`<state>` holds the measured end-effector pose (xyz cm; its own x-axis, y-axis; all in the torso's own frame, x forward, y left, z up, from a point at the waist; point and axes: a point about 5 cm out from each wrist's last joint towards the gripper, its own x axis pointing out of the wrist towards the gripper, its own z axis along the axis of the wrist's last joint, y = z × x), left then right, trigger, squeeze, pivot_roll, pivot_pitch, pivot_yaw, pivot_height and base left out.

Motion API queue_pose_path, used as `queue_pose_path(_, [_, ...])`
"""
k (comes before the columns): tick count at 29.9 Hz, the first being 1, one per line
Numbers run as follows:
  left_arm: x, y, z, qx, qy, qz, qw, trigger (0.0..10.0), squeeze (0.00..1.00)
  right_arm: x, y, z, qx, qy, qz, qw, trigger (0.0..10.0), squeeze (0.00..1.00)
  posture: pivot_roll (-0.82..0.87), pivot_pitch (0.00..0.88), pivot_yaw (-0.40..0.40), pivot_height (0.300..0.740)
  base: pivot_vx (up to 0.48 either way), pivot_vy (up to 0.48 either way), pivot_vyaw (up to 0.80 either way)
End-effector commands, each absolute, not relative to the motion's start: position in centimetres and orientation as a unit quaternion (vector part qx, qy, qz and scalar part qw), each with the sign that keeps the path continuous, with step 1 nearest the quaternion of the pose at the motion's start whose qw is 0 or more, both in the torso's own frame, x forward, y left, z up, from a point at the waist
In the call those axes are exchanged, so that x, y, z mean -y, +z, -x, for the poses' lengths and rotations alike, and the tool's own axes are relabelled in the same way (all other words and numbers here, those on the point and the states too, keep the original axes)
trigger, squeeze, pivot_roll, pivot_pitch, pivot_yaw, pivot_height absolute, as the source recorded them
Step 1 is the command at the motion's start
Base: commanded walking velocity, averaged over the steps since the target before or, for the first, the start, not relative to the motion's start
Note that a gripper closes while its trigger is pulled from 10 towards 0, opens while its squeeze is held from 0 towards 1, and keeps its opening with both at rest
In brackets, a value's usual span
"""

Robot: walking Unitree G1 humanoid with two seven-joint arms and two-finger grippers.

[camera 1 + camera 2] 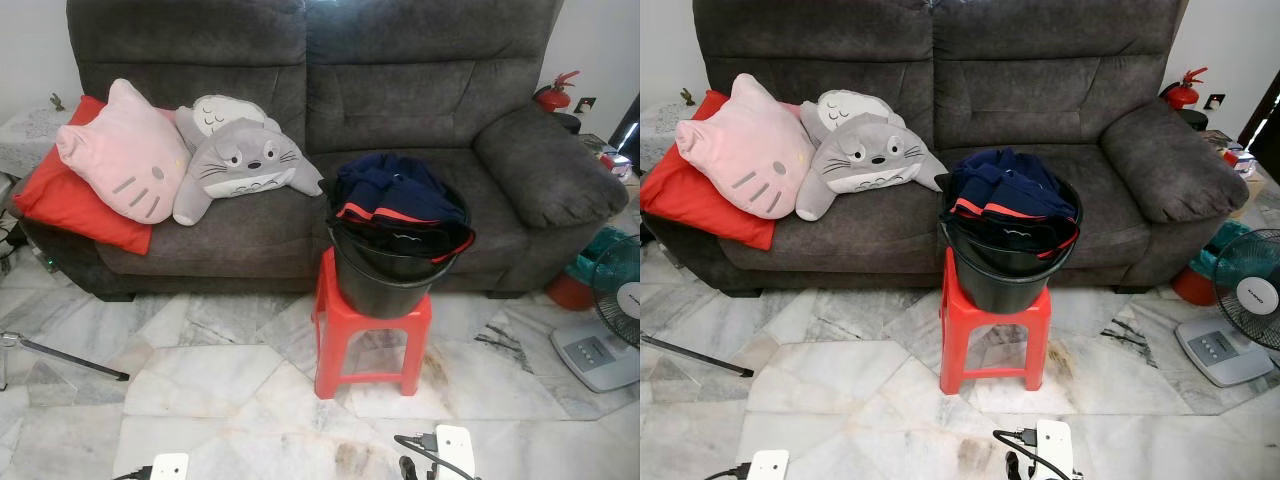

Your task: Hang hanger

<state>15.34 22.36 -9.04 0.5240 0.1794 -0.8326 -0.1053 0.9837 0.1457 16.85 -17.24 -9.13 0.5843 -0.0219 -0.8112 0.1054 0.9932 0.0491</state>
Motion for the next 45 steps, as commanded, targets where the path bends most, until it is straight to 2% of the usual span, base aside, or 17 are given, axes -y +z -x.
queue_pose_path(1, [-22.54, -9.04, -15.31, -0.484, 0.083, -0.035, 0.87, 10.0, 0.0, 17.28, -9.08, -16.9, -0.45, -0.042, -0.051, 0.891, 10.0, 0.0, -0.03, 0.0, 0.021, 0.74, 0.0, 0.0, 0.0])
queue_pose_path(16, [-22.59, -8.98, -15.44, -0.484, 0.082, -0.038, 0.87, 10.0, 0.0, 17.28, -9.07, -16.92, -0.449, -0.047, -0.053, 0.891, 10.0, 0.0, -0.03, 0.0, 0.021, 0.74, 0.0, 0.0, -0.21])
queue_pose_path(28, [-22.03, -9.09, -15.45, -0.484, 0.079, -0.036, 0.871, 10.0, 0.0, 17.25, -9.07, -16.91, -0.447, -0.048, -0.056, 0.891, 10.0, 0.0, -0.03, 0.0, 0.02, 0.74, 0.263, 0.0, 0.0])
queue_pose_path(35, [-22.04, -9.08, -15.48, -0.483, 0.079, -0.036, 0.871, 10.0, 0.0, 17.24, -9.08, -16.88, -0.447, -0.049, -0.058, 0.891, 10.0, 0.0, -0.03, 0.0, 0.021, 0.74, 0.263, 0.0, -0.59])
queue_pose_path(45, [-22.06, -9.04, -15.56, -0.482, 0.079, -0.038, 0.872, 10.0, 0.0, 17.19, -9.02, -16.97, -0.441, -0.046, -0.061, 0.894, 10.0, 0.0, -0.03, 0.0, 0.021, 0.74, 0.265, 0.0, 0.0])
